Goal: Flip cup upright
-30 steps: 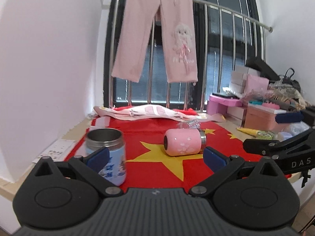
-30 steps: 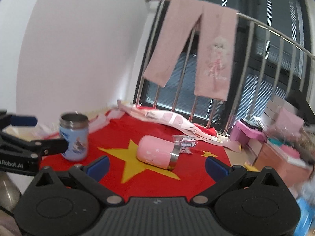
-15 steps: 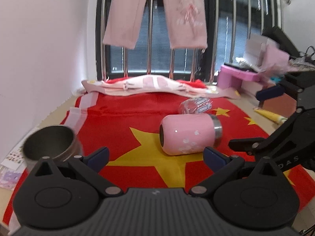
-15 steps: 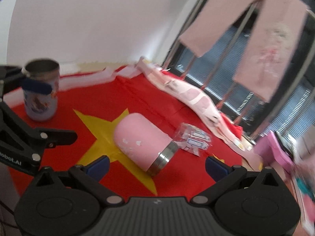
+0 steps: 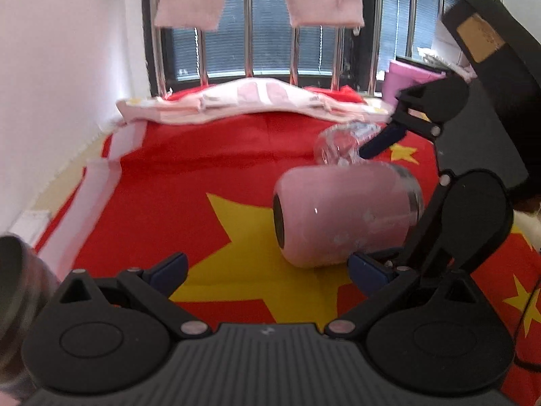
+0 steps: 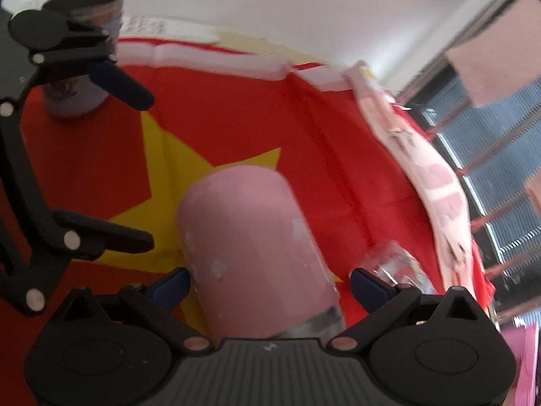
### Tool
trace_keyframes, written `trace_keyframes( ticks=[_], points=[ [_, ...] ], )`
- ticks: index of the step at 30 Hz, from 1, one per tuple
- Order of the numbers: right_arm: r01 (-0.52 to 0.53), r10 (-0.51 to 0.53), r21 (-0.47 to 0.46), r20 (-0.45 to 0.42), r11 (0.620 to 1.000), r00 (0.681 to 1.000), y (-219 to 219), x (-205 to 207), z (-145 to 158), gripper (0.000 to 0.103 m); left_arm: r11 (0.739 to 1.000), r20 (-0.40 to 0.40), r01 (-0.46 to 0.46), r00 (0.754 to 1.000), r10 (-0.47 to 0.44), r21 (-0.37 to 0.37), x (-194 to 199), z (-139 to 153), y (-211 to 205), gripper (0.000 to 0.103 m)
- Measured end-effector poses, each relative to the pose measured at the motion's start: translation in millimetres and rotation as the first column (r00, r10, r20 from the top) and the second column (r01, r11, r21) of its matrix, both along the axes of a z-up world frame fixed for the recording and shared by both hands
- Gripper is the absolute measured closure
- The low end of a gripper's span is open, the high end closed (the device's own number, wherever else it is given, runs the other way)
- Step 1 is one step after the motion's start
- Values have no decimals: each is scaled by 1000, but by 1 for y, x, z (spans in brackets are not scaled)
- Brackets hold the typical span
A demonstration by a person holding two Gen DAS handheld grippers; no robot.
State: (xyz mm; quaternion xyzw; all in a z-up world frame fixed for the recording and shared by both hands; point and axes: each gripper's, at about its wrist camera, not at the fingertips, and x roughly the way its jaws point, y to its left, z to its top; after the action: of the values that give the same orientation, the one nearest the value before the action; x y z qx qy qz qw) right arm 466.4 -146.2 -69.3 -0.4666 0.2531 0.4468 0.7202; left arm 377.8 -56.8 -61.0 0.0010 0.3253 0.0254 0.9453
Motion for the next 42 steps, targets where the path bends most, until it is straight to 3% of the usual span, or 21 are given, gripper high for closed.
trace_keyframes(
  ticks=[4, 5, 10, 19, 29, 37, 42],
  points=[
    [-49, 49, -16, -48, 999, 998, 3, 10, -17, 4, 1000, -14, -15, 1000, 15, 0, 6, -7, 0, 0],
    [-53, 53, 0, -70, 999, 996, 2, 14, -17, 9, 1000, -15, -24, 1000, 24, 3, 7, -8, 1, 0],
    [-78, 81, 41, -76, 996, 994, -10, 9, -18, 10, 1000, -20, -29, 999, 29, -1, 10, -8, -1, 0],
    [-29, 33, 97, -42, 995, 999, -31, -15, 1, 13, 1000, 2, -20, 1000, 20, -13, -5, 8, -3, 0],
    [-41, 42, 118, 1, 992, 999, -43, -84, 24, 19, 1000, 64, -1, 998, 1, 3, -77, 41, -12, 0],
    [-34, 39, 208, -19, 978, 999, -47, -143, 28, 19, 999, 97, -41, 994, 40, 8, -142, 51, -9, 0],
    [-1, 27, 336, -73, 942, 997, -42, -156, 35, 19, 996, 125, -86, 989, 82, 20, -170, 59, 3, 0]
  ],
)
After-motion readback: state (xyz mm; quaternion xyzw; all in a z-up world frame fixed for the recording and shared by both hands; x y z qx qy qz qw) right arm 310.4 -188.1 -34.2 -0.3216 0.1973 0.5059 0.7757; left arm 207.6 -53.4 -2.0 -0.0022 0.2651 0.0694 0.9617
